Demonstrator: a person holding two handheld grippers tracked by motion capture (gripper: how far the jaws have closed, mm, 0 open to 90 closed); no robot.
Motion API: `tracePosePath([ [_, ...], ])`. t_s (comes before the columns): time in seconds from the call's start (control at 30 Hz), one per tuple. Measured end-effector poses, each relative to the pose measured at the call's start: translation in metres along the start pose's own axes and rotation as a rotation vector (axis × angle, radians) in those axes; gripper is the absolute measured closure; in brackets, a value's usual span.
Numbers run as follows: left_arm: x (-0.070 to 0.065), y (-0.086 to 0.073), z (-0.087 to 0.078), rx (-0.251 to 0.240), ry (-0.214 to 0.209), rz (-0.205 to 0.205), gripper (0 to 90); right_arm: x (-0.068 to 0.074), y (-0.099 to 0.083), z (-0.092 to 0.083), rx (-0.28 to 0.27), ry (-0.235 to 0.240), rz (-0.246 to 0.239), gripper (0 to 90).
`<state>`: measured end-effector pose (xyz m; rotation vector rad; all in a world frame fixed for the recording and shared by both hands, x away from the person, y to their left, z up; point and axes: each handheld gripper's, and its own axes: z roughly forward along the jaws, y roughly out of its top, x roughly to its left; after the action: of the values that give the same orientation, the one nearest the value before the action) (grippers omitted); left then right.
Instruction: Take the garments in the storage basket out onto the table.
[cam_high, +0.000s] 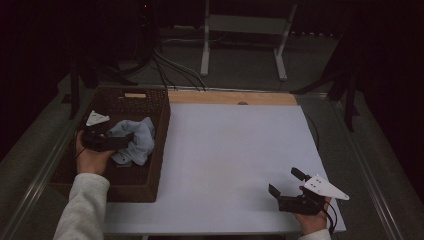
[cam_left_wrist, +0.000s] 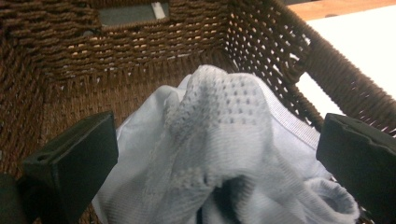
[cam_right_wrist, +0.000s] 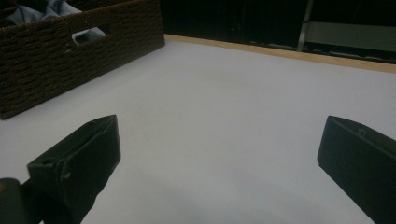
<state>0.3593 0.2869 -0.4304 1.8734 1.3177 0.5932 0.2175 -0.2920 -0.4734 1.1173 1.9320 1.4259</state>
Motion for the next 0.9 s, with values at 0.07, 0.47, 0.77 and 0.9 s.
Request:
tracePosePath([
  [0.07,0.001,-0.001,0.002,0.014,-0.010,-0.011,0.1,0.000,0.000,0.000,0.000,0.000,0.000,0.0],
  [0.47,0.008,-0.004,0.010,0.107,0.003,-0.077,0.2,0.000,0.000,0.000,0.000,0.002,0.001,0.0],
  [0.77,0.005,-0.004,0.015,0.190,0.018,-0.087,0.2,0.000,0.000,0.000,0.000,0.002,0.001,0.0],
  [0.9,0.003,-0.004,0.019,0.274,0.025,-0.120,9.1,0.000,0.000,0.000,0.000,0.003,0.000,0.0],
])
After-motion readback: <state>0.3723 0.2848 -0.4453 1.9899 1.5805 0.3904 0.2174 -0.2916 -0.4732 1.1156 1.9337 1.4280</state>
